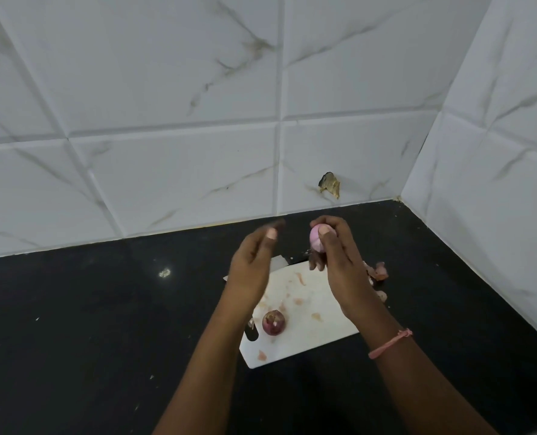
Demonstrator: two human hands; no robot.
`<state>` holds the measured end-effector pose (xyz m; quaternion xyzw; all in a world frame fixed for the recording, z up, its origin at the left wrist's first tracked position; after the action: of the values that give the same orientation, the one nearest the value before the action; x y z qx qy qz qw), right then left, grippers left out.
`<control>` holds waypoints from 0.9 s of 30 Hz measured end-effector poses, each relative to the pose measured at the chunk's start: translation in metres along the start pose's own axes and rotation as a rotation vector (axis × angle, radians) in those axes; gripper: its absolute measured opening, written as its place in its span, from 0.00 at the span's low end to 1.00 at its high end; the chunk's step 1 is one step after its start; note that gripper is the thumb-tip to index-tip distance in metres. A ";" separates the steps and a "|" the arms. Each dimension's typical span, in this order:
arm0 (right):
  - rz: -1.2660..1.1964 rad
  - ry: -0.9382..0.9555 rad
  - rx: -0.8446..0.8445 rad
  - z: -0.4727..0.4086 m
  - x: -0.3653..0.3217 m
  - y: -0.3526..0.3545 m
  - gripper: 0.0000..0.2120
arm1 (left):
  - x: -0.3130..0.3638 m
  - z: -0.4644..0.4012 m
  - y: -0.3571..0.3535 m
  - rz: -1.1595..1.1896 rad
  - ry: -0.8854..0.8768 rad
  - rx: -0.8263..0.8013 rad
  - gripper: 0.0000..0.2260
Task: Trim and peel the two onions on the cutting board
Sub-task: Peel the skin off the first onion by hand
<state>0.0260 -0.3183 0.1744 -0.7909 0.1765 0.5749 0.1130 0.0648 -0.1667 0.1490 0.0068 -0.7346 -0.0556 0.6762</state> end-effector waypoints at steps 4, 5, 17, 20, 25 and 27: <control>0.091 -0.070 0.122 0.000 0.007 0.009 0.15 | 0.014 0.011 -0.032 0.017 -0.148 -0.204 0.21; 0.058 -0.111 0.161 0.002 0.009 0.010 0.17 | 0.016 0.017 -0.043 0.055 -0.156 -0.264 0.21; 0.098 0.051 -0.014 0.017 0.004 -0.006 0.20 | -0.022 0.010 -0.037 0.648 0.320 0.013 0.19; 0.134 0.107 0.141 0.018 -0.005 0.009 0.07 | -0.036 0.011 -0.035 0.826 0.525 0.076 0.18; 0.211 -0.096 0.118 0.009 0.020 0.024 0.11 | -0.089 -0.007 0.023 0.488 0.549 0.232 0.08; 0.237 -0.165 0.083 0.013 0.039 0.029 0.07 | -0.102 -0.007 0.036 0.308 0.491 0.182 0.09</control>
<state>0.0132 -0.3459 0.1337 -0.7093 0.2821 0.6396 0.0910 0.0824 -0.1230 0.0519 -0.0311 -0.5434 0.1170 0.8307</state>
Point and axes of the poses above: each hand's wrist, its own z-axis away from the middle knuckle, its own y-axis out of the back of the hand, x = y × z, the point moved 10 cm from there along -z, towards the middle knuckle, and after that the axes turned 7 degrees about x, right-handed, at the moved point
